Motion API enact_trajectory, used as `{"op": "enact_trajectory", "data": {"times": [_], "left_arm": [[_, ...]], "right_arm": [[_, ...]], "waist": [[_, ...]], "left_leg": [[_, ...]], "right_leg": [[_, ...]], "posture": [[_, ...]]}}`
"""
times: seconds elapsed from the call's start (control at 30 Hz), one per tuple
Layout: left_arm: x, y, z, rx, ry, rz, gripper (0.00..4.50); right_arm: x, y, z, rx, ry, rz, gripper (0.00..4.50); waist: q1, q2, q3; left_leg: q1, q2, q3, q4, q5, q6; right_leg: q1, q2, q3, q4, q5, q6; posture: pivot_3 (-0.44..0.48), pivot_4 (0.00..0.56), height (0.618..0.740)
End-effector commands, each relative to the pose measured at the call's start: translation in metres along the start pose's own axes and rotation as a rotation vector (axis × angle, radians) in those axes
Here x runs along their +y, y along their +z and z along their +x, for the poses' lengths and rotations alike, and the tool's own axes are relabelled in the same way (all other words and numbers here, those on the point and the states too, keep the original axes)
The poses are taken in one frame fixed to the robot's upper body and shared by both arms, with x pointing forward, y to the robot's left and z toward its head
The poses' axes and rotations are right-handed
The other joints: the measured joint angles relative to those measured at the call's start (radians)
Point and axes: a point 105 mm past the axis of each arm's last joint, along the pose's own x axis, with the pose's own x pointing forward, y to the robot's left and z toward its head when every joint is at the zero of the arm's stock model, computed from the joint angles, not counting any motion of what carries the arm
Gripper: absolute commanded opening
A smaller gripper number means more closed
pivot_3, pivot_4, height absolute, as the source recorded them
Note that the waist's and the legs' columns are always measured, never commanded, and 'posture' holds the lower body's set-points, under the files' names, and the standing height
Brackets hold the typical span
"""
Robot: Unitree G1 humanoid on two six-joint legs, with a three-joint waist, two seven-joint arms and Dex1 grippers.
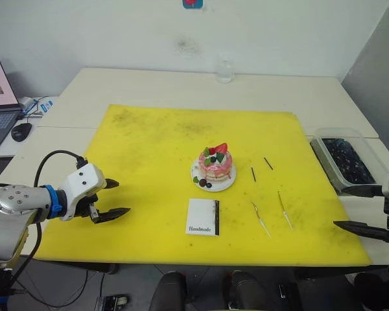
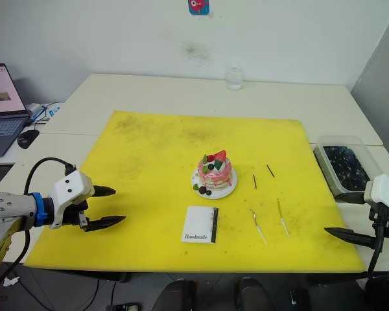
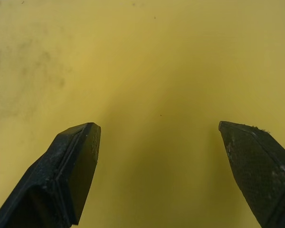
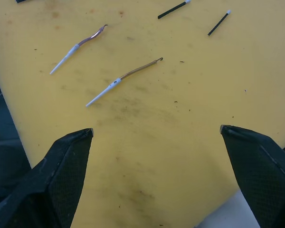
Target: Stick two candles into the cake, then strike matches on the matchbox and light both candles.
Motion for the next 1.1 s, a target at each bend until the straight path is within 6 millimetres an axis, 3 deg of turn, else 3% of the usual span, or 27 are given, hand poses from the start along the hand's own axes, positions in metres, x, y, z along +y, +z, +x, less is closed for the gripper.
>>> {"op": "enact_trajectory", "data": {"times": [0.03,0.23,0.77,0.93,1.1], "left_arm": [[0.002,0.006,-0.004,-0.006,0.006,0.027,4.44],[-0.005,0.003,-0.007,0.01,-0.063,-0.004,4.44],[-0.001,0.015,-0.01,-0.071,-0.088,-0.032,4.44],[-0.035,0.03,0.001,-0.126,-0.252,-0.014,4.44],[-0.077,0.052,0.019,-0.212,-0.419,0.053,4.44]], "right_arm": [[-0.001,0.007,-0.002,-0.005,-0.005,-0.03,4.5],[0.003,0.006,-0.002,-0.009,0.003,-0.026,4.5],[0.005,0.01,-0.004,-0.039,-0.021,-0.027,4.5],[0.011,0.016,-0.008,-0.063,-0.048,-0.009,4.5],[0.027,0.032,0.001,-0.155,-0.11,0.01,4.5]], "waist": [[0.0,0.0,0.0],[0.0,0.0,0.0],[0.0,0.0,0.0],[0.001,0.0,0.0],[0.002,0.0,0.0]], "left_leg": [[0.0,0.0,0.0,0.0,0.0,0.0],[0.0,0.0,0.0,0.0,0.0,0.0],[0.0,0.0,0.0,0.0,0.0,0.0],[0.0,0.0,0.0,0.0,0.0,0.0],[0.0,0.0,-0.001,0.0,0.0,0.0]], "right_leg": [[0.0,0.0,0.0,0.0,0.0,0.0],[0.0,0.0,0.0,0.0,0.001,0.001],[0.0,0.0,0.0,0.0,0.001,0.001],[0.0,0.0,0.0,0.0,0.001,0.001],[0.0,0.0,0.0,0.001,0.001,0.002]], "posture": [[0.0,0.15,0.74],[0.0,0.15,0.74],[0.0,0.15,0.74],[0.0,0.15,0.74],[0.0,0.15,0.74]]}}
